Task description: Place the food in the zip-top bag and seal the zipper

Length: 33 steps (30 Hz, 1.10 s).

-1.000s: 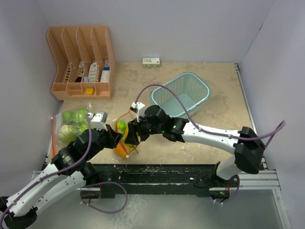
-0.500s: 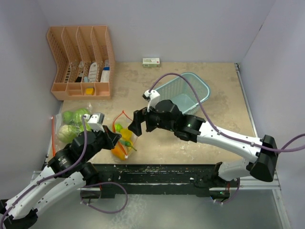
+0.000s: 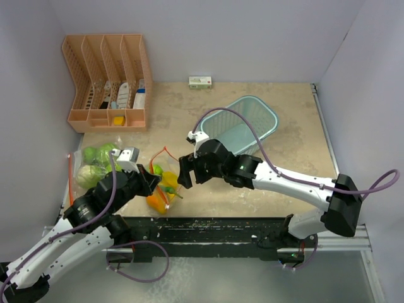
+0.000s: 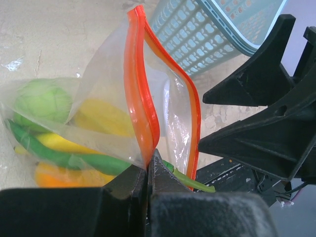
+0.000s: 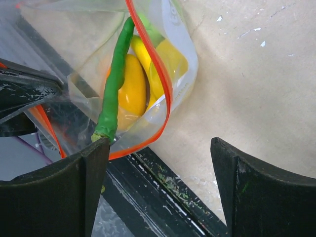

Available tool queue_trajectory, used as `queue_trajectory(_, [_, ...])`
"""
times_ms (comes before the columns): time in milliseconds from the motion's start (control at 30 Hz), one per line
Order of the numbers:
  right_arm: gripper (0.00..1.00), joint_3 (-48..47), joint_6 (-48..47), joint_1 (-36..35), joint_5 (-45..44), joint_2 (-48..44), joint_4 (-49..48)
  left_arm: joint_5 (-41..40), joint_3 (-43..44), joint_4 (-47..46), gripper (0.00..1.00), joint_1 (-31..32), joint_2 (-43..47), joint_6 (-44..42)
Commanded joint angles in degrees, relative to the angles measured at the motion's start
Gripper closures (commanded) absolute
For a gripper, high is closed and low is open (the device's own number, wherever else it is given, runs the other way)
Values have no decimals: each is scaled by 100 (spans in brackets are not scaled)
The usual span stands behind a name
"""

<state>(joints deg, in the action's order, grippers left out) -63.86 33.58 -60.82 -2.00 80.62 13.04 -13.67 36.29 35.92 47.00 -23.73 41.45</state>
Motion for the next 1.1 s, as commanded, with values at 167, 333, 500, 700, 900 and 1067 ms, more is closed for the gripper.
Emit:
queue_trajectory(167, [31, -57, 175, -36, 165, 333, -680, 22, 242, -398, 100, 4, -27, 91])
queue_trajectory(333, [35, -87, 267, -35, 264, 594, -863, 22, 318, -439, 100, 4, -41, 59])
queue_trajectory(500, [86, -103, 392, -35, 62, 438, -771, -1, 387, -481, 100, 10, -87, -7])
queue_trajectory(700, [99, -355, 842, -21, -892, -155, -521, 111, 401, -765, 100, 11, -211, -169])
queue_trajectory(900, [100, -591, 1017, -9, -1162, -85, -637, 949, 619, -866, 74, 9, -60, -497])
queue_trajectory(1067, [100, -621, 1179, 24, -1179, 20, -971, 2050, 293, -1138, 41, 11, 626, -629])
